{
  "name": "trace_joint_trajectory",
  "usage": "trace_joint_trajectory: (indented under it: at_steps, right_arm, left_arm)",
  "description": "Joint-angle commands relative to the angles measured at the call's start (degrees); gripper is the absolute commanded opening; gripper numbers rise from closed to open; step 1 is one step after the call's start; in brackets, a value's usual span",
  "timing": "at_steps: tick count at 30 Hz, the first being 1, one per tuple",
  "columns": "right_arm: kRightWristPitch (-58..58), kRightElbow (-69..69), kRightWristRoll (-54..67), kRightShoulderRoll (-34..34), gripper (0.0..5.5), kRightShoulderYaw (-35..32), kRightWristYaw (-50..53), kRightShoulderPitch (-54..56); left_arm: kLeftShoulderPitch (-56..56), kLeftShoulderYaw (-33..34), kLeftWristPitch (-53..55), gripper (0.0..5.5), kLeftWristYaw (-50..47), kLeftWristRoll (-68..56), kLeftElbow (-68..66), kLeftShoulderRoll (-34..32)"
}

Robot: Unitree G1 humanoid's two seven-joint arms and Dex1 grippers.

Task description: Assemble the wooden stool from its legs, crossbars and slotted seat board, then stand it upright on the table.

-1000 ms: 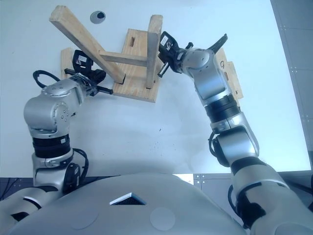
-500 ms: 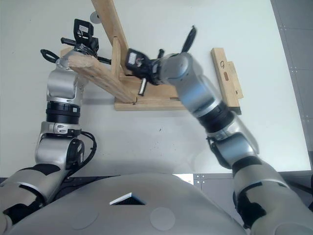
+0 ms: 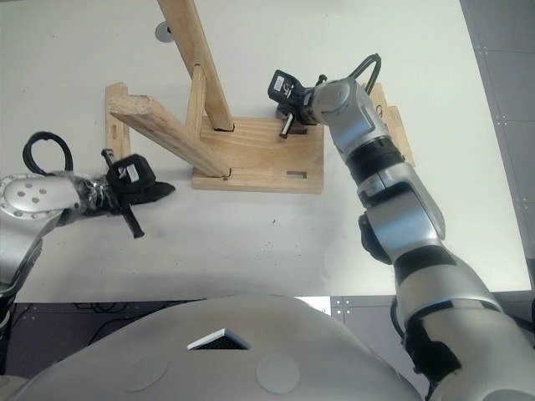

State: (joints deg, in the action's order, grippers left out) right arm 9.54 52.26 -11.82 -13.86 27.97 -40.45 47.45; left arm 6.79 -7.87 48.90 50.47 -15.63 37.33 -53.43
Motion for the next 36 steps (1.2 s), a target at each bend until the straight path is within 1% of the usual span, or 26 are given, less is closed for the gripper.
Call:
trace_joint_trajectory:
  at_steps: [1, 2, 4, 5, 6, 8, 11, 13, 15, 18, 22, 23, 25, 26, 27, 29, 31, 33, 34, 35, 36]
  right_arm:
    - [-1.64, 6.68, -3.14, 1.04, 0.01, 1.47, -1.72, -0.24]
    - [-1.64, 7.04, -3.26, 0.95, 0.01, 1.45, -2.43, -0.14]
    - [-1.47, 6.74, -4.37, 0.21, 0.01, 2.20, -4.10, -0.06]
    - [-1.27, 4.77, -5.01, -0.73, 0.01, 3.12, -6.51, -0.54]
    - [-0.93, 1.89, -5.31, -1.83, 0.01, 3.97, -9.32, -1.36]
    - [0.50, -5.52, -5.17, -3.79, 0.01, 5.03, -14.52, -3.16]
    - [7.23, -21.11, -2.46, -4.90, 0.01, 5.00, -19.77, -8.01]
    - [11.99, -29.13, -1.53, -3.92, 0.01, 5.30, -20.40, -11.19]
    - [15.56, -33.14, -1.61, -2.44, 0.01, 5.08, -18.64, -13.22]
    - [19.55, -33.66, -1.16, -0.75, 0.01, 1.55, -13.70, -13.81]
    - [20.70, -31.60, -1.23, -1.97, 0.01, -4.63, -7.57, -11.71]
    - [21.14, -32.21, -0.87, -2.70, 0.22, -6.37, -6.81, -11.46]
    - [25.12, -36.82, 2.56, -4.11, 0.43, -11.92, -7.10, -10.64]
    - [28.70, -40.43, 5.24, -5.43, 0.66, -16.05, -7.63, -10.00]
    - [31.53, -43.43, 7.25, -7.16, 0.77, -19.46, -7.99, -9.57]
    - [33.34, -45.98, 6.80, -15.04, 1.05, -24.71, -7.13, -10.88]
    - [32.87, -45.81, 5.64, -22.25, 1.37, -27.19, -6.82, -14.61]
    - [31.95, -45.33, 5.76, -27.43, 1.79, -28.07, -7.87, -19.78]
    - [31.61, -45.34, 6.02, -29.41, 1.90, -28.54, -8.29, -22.85]
    - [31.24, -45.22, 6.38, -30.59, 2.14, -28.85, -8.52, -25.13]
    - [30.87, -45.46, 6.72, -31.38, 2.14, -29.17, -8.58, -27.70]
  left_arm:
    - [-0.73, -5.17, -2.09, 0.00, -2.47, 0.80, -4.59, 5.20]
    - [-2.04, -6.65, -2.49, 0.00, -4.16, 1.60, -7.34, 7.85]
    - [-5.77, -11.63, -3.11, 0.00, -10.11, 7.04, -16.51, 13.28]
    - [-7.72, -14.64, -3.79, 0.00, -13.10, 11.23, -21.77, 14.52]
    - [-9.29, -16.08, -4.41, 0.00, -15.33, 13.83, -25.83, 15.60]
    - [-11.70, -15.23, -5.06, 0.00, -17.49, 14.76, -29.31, 17.49]
    - [-17.19, -11.98, -6.09, 0.00, -19.88, 13.61, -34.09, 22.30]
    - [-20.07, -10.53, -6.98, 0.00, -21.33, 12.85, -37.76, 26.03]
    - [-21.76, -10.32, -8.37, 0.00, -22.55, 13.14, -40.74, 28.97]
    - [-23.90, -10.83, -10.83, 0.00, -23.88, 14.32, -45.90, 32.63]
    - [-23.07, -9.55, -11.17, 0.00, -24.38, 15.03, -46.12, 32.55]
    - [-22.79, -8.95, -11.38, 0.00, -24.55, 15.26, -45.85, 32.14]
    - [-22.28, -5.92, -11.79, 0.00, -25.67, 14.83, -44.74, 31.54]
    - [-22.24, -3.73, -12.23, 0.00, -26.51, 14.56, -44.20, 31.05]
    - [-22.09, -1.44, -12.20, 0.00, -27.41, 14.12, -43.41, 30.80]
    - [-21.49, 3.71, -11.78, 0.00, -28.48, 12.26, -40.48, 30.35]
    - [-20.31, 7.47, -11.10, 0.00, -28.80, 10.29, -36.55, 30.50]
    - [-19.22, 10.08, -10.04, 0.00, -28.88, 8.45, -32.69, 30.83]
    - [-19.05, 11.23, -9.53, 0.00, -28.86, 7.59, -31.14, 30.88]
    - [-18.92, 12.17, -9.08, 0.00, -28.93, 6.93, -29.94, 30.92]
    - [-19.25, 12.96, -8.77, 0.00, -28.97, 6.29, -29.32, 30.85]
